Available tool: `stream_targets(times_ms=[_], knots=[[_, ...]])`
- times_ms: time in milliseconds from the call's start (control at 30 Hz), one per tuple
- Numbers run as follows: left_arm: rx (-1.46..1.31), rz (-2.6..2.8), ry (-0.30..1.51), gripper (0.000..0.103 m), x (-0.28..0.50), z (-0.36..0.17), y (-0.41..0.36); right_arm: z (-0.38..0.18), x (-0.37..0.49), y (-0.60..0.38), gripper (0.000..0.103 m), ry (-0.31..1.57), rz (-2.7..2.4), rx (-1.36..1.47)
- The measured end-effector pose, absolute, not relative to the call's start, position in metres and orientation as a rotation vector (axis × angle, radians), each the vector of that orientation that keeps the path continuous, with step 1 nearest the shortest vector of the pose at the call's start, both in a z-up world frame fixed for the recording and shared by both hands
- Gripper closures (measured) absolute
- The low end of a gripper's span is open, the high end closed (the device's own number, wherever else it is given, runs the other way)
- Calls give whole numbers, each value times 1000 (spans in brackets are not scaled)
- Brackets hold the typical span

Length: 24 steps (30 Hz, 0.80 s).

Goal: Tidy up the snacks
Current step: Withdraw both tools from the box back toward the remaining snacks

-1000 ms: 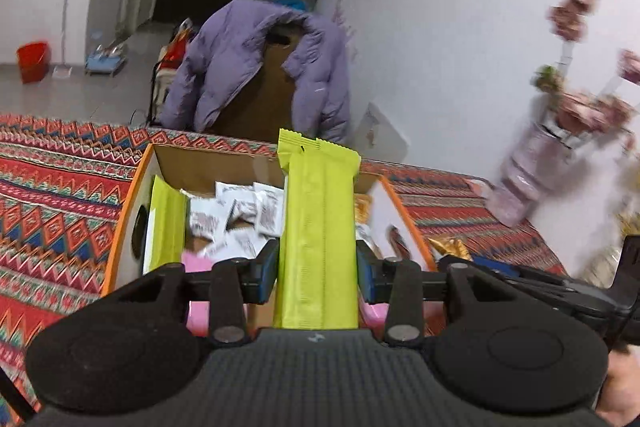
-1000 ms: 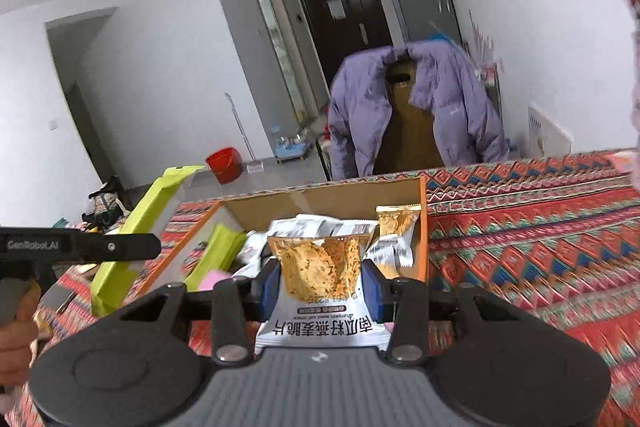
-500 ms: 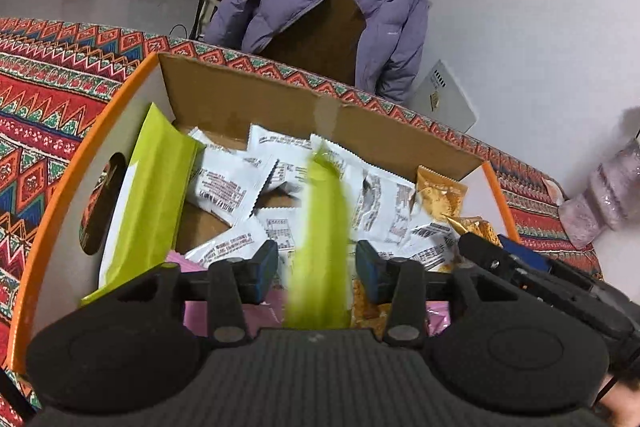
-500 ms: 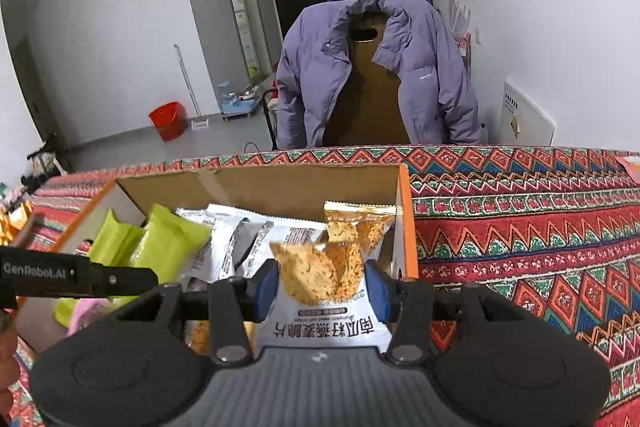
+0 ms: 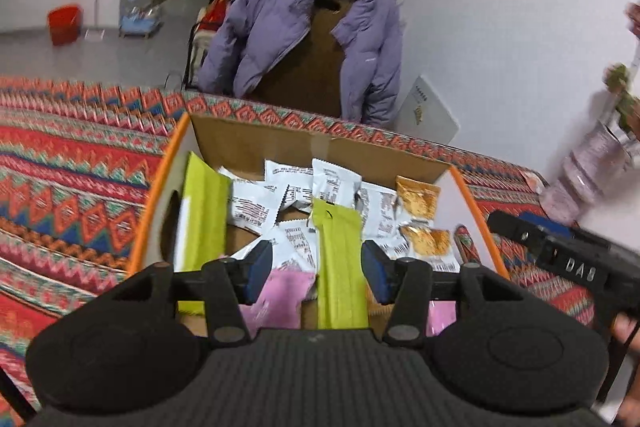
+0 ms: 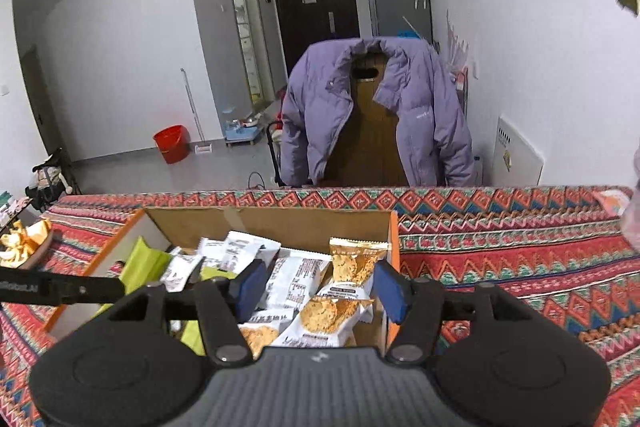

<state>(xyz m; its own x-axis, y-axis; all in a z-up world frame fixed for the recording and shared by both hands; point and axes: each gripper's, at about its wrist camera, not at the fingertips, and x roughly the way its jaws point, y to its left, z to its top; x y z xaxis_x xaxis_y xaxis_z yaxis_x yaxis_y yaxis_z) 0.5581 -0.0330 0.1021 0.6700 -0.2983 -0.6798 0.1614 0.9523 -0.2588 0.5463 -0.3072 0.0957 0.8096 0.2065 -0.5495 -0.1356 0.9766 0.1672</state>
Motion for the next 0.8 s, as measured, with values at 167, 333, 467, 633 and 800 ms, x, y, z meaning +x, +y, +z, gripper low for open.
stream_targets(times_ms=[167,333,467,633,800], knots=[[-83,-271,705,46,499,129,-21,118,490,-311,36,565,222,91],[31,-301,583,28,419,143,-7,133,418,-314,27,507,244,55],[97,-281,516,23,351,136,3,135,356,-311,21,468,271,50],[97,-225,463,17,276,118,12,124,283,-300,17,439,338,12],[52,-183,445,13,217,103,25,101,227,-289,17,460,316,-25]])
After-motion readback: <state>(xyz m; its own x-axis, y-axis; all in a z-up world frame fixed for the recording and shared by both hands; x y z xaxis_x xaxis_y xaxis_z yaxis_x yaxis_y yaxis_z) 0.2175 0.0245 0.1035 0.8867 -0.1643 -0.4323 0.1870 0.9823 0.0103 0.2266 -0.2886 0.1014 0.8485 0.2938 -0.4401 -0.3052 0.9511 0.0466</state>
